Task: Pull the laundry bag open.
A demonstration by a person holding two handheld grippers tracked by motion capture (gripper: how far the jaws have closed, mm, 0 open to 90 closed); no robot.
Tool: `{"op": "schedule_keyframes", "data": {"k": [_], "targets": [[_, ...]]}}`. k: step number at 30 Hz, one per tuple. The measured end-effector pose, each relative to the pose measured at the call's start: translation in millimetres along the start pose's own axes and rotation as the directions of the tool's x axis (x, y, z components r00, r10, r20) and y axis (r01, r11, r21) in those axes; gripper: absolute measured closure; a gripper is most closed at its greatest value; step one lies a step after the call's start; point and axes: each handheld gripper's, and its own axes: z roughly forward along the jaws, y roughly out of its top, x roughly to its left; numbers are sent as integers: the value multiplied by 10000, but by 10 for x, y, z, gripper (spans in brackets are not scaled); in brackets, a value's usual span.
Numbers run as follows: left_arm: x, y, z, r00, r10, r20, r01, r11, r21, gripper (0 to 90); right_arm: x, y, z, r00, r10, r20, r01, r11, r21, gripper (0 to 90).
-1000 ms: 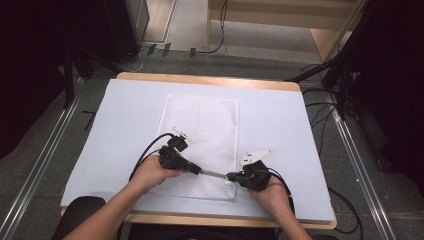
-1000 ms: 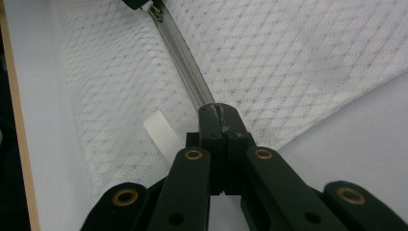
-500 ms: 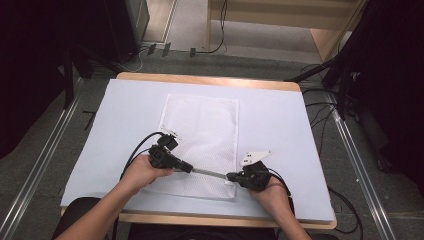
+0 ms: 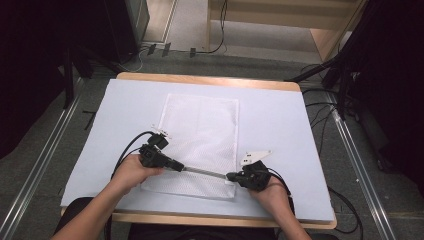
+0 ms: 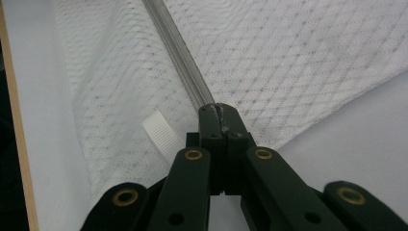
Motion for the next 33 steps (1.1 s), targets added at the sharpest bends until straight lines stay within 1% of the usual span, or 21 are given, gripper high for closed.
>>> {"op": "schedule_keyframes", "data": {"k": [6, 8, 12, 15, 16, 18, 19, 22, 23, 26, 28, 29, 31, 33], "targets": [[41, -36, -87, 9999, -99, 70, 100, 9998, -148, 879, -4, 1, 0, 10000, -8, -27, 8, 10000, 13, 900], [51, -45, -110, 9999, -101, 17, 101, 9998, -148, 879, -5, 1, -1, 10000, 2, -34, -2, 10000, 16, 900], [71, -59, -137, 9997, -177, 137, 180, 9997, -185, 879, -6, 0, -1, 10000, -1, -43, 1, 10000, 4, 900], [66, -64, -140, 9999, -123, 82, 124, 9999, -109, 880, -6, 0, -1, 10000, 24, -42, -24, 10000, 14, 900], [69, -69, -145, 9999, -112, -20, 112, 9999, -113, 879, -6, 0, -2, 10000, 31, -40, -30, 10000, 20, 900], [95, -80, -177, 9999, -160, -34, 160, 9998, -154, 880, -6, 0, -2, 10000, 38, -43, -38, 10000, 26, 900], [100, -87, -192, 9996, -270, -7, 270, 9993, -257, 880, -6, 0, -2, 10000, 63, -55, -62, 10000, 28, 900], [120, -106, -233, 9995, -321, 2, 320, 9990, -320, 879, -8, 1, -2, 10000, 54, -62, -54, 10000, 30, 900], [129, -114, -242, 9995, -296, -97, 293, 9991, -309, 879, -7, 2, -2, 10000, 44, -58, -44, 10000, 42, 900], [167, -142, -281, 9986, -437, -302, 428, 9986, -297, 879, -14, 6, -1, 10000, -16, -87, 16, 10000, 36, 900], [186, -160, -305, 9982, -449, -400, 437, 9986, -311, 879, -18, 6, 0, 9999, 0, -110, 1, 10000, 37, 900], [195, -168, -319, 9983, -504, -304, 494, 9982, -342, 879, -20, 8, 0, 9999, 4, -122, -4, 10000, 49, 900], [206, -184, -346, 9982, -509, -315, 497, 9980, -402, 879, -23, 10, -1, 9999, 9, -151, -8, 10000, 79, 900], [221, -208, -379, 9979, -599, -258, 587, 9972, -460, 879, -25, 12, -1, 9998, 37, -176, -35, 9999, 106, 900]]}}
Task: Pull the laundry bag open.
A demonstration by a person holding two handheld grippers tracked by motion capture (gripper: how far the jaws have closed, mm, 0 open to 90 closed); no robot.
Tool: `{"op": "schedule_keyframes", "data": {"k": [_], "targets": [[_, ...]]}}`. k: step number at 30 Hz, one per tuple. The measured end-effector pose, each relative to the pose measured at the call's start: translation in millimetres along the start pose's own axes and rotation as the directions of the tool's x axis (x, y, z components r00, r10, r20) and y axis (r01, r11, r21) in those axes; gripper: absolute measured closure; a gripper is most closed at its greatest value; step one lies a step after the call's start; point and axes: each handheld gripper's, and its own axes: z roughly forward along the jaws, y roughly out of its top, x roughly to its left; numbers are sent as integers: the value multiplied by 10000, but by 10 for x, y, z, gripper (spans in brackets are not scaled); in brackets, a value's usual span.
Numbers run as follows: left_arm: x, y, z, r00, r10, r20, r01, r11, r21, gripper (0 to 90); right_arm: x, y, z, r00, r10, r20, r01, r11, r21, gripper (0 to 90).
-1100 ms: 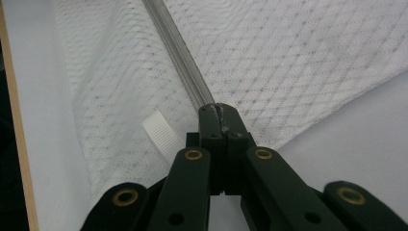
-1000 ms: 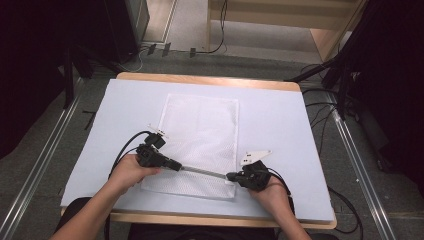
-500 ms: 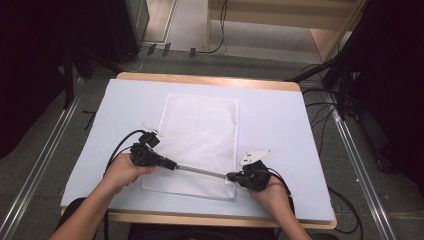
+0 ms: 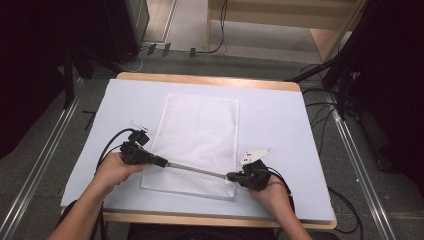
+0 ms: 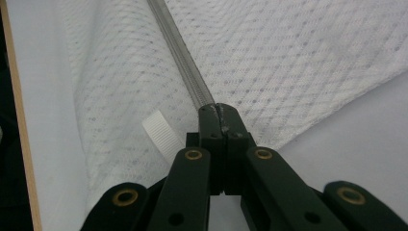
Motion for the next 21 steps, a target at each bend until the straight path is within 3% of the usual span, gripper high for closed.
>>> {"op": "schedule_keyframes", "data": {"k": [8, 10, 17, 21], "targets": [[130, -99, -159, 9994, -283, -210, 282, 9996, -83, 879, -8, 5, 4, 10000, 5, -64, -5, 10000, 6, 900], [165, -117, -190, 9991, -410, -100, 409, 9991, -129, 879, -9, 7, 4, 10000, 2, -69, -2, 10000, 23, 900], [245, -204, -293, 9954, -688, -663, 682, 9976, -108, 880, -10, 10, 5, 10000, -5, -80, 5, 10000, 37, 900], [319, -269, -346, 9925, -999, -712, 996, 9950, -75, 879, -9, 12, 7, 10000, 21, -86, -21, 10000, 23, 900]]}}
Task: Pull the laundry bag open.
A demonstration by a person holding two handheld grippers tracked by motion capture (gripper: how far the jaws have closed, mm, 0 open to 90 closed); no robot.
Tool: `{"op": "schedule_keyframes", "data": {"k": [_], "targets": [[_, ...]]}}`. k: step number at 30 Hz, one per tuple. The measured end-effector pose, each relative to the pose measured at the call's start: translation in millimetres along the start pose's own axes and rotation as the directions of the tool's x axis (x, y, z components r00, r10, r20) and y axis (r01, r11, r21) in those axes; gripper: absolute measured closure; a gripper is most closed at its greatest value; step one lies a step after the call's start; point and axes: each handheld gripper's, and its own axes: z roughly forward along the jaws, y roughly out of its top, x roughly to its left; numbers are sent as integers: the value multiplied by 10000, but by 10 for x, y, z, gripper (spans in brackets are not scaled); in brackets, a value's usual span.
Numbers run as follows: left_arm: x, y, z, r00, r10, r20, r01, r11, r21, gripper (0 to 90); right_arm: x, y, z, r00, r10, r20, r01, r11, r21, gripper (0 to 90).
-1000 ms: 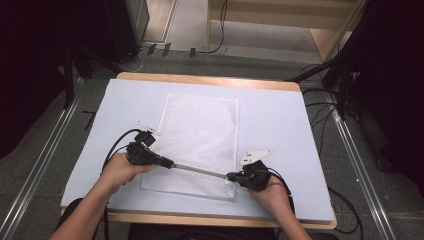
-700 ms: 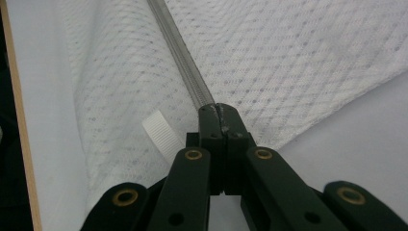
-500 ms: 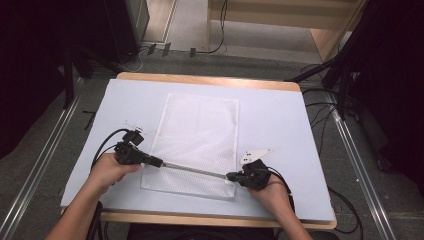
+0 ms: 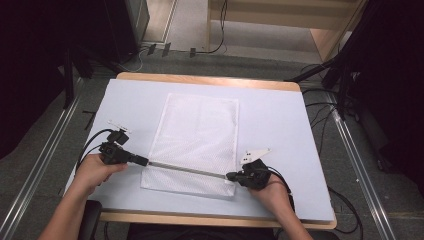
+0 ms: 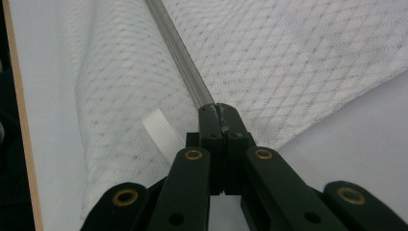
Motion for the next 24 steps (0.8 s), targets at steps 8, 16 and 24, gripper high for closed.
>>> {"op": "schedule_keyframes", "data": {"k": [8, 16, 24], "targets": [[-18, -23, 17, 9999, 17, 140, -17, 10000, -1, 877, -7, 16, -5, 9999, -120, 42, 120, 9999, 107, 900], [-57, -86, 23, 9998, 157, 142, -158, 9999, 21, 875, -29, 28, -28, 9999, -65, 77, 63, 9997, 225, 900], [-47, -111, -30, 9966, 816, -53, -818, 9934, -809, 675, -58, 96, -71, 9999, -149, 0, 149, 9999, -68, 804]]}}
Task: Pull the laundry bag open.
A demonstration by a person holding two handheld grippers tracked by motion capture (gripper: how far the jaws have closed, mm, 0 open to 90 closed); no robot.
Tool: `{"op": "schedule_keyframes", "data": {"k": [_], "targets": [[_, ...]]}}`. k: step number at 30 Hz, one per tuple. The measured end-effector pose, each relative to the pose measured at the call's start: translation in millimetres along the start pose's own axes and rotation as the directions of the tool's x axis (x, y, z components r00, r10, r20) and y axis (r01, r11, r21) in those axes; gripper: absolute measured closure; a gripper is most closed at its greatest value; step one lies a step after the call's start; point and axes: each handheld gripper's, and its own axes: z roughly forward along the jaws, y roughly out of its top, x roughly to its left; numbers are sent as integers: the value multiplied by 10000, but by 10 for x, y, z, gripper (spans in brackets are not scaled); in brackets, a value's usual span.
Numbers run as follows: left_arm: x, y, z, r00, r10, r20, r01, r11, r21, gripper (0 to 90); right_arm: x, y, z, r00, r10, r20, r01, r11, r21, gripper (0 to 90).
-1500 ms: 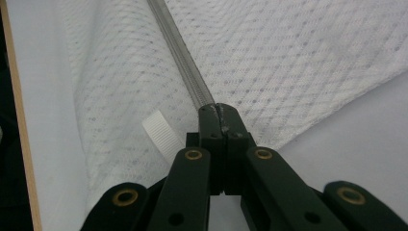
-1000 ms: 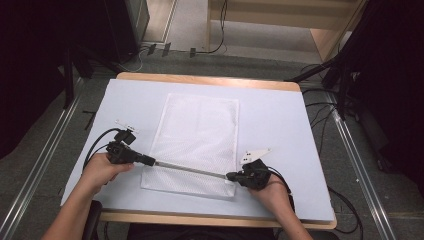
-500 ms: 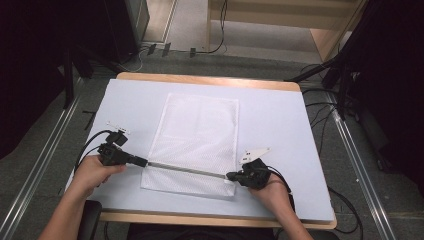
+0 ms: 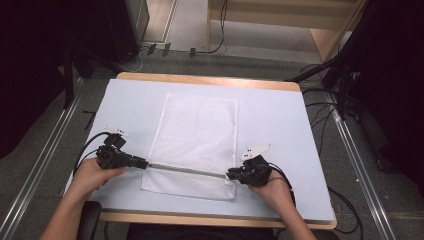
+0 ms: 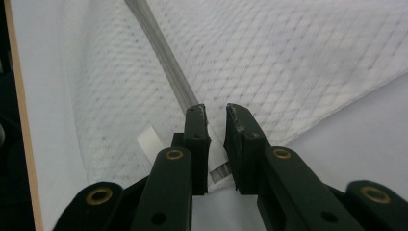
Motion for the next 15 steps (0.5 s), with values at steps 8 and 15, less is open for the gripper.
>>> {"op": "schedule_keyframes", "data": {"k": [8, 15], "targets": [[13, -16, -142, 9937, 423, -1042, -574, 9875, -1465, 514, -126, 30, -158, 9974, 521, 495, -485, 9962, -720, 614], [98, -36, -200, 9798, 257, -1985, -640, 9799, -1891, 415, -296, -32, -280, 9900, 876, 1107, -732, 9891, -1281, 451]]}}
